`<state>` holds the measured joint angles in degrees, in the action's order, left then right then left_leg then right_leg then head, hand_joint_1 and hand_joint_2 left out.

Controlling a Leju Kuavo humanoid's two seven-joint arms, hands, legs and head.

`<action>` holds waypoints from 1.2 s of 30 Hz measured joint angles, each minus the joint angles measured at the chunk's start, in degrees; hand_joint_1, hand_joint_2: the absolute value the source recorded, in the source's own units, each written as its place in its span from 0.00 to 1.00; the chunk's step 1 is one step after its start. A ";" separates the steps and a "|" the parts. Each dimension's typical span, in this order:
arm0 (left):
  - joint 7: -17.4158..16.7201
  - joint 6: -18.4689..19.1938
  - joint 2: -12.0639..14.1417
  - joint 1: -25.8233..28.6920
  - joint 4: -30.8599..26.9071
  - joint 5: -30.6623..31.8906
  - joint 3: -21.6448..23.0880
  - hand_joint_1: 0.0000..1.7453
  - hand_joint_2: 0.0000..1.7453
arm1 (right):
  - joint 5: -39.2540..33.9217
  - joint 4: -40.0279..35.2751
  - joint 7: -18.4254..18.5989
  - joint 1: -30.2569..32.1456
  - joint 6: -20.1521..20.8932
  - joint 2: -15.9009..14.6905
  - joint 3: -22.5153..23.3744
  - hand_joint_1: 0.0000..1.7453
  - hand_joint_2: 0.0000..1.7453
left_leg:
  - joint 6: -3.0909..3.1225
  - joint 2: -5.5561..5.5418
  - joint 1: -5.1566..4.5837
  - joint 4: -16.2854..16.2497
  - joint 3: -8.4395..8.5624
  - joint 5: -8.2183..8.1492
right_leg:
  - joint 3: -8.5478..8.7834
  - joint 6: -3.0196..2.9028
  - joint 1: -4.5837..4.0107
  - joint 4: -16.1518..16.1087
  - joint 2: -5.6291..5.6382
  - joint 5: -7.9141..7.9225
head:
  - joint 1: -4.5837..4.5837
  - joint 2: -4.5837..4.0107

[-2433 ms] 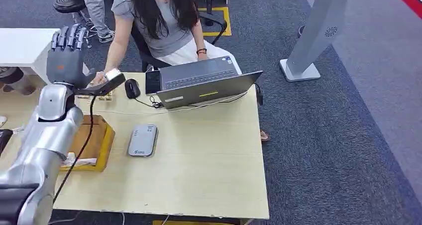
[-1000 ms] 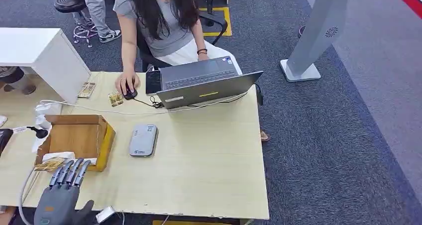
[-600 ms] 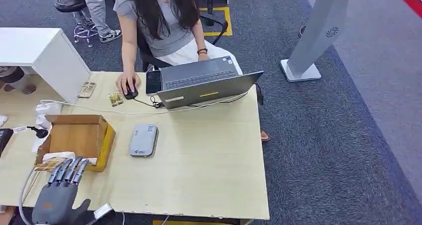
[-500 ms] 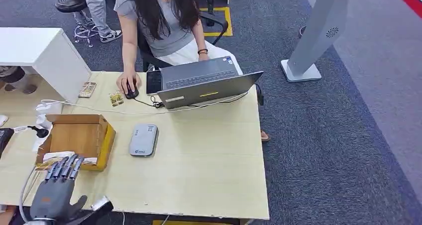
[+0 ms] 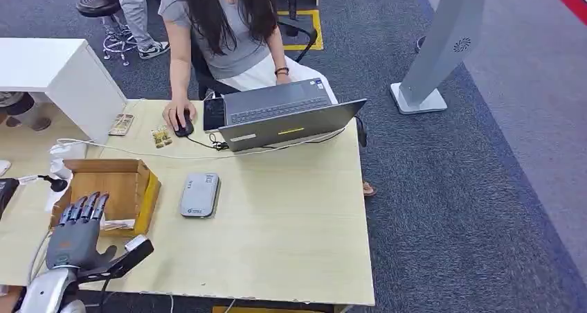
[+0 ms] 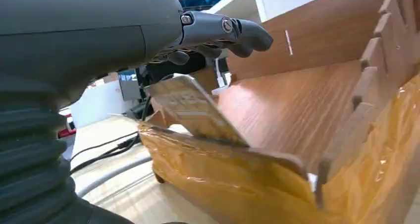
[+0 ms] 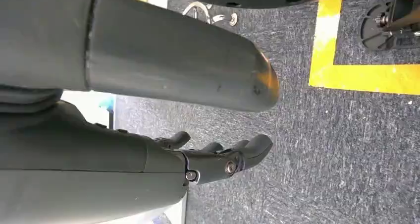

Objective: Pass the card to the sensor for recognition and then transmit it.

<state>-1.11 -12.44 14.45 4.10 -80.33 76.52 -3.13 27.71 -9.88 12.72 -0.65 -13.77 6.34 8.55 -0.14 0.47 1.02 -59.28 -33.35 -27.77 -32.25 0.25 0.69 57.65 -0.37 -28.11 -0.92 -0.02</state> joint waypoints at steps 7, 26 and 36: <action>0.00 0.31 -0.64 -2.13 2.14 0.02 0.00 0.00 1.00 | 0.33 0.00 0.00 0.00 0.50 -0.09 -0.02 0.00 0.00 | 0.00 0.01 0.01 0.00 0.00 0.00 | -0.02 0.00 0.00 0.00 0.01 0.00 | 0.00 0.00; 0.02 0.46 -1.49 -2.43 2.32 0.05 0.02 0.00 1.00 | 0.50 0.00 0.00 0.02 0.74 -0.20 -0.04 0.00 0.00 | 0.00 0.01 0.01 0.00 0.00 0.00 | -0.02 0.00 0.00 0.00 0.01 0.00 | -0.02 0.00; 0.02 0.35 -1.49 -2.45 2.32 -0.33 0.02 0.00 1.00 | 0.52 0.00 -0.11 0.02 0.77 -0.22 -0.04 0.00 0.00 | 0.00 0.01 0.01 0.00 0.00 0.00 | -0.02 0.00 0.00 0.00 0.01 0.00 | -0.02 0.00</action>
<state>-1.09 -12.09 12.96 1.65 -78.01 76.19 -3.10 28.24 -9.88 12.61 -0.63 -13.00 6.12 8.50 -0.14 0.48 1.03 -59.28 -33.35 -27.77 -32.27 0.25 0.69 57.65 -0.35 -28.12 -0.94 -0.02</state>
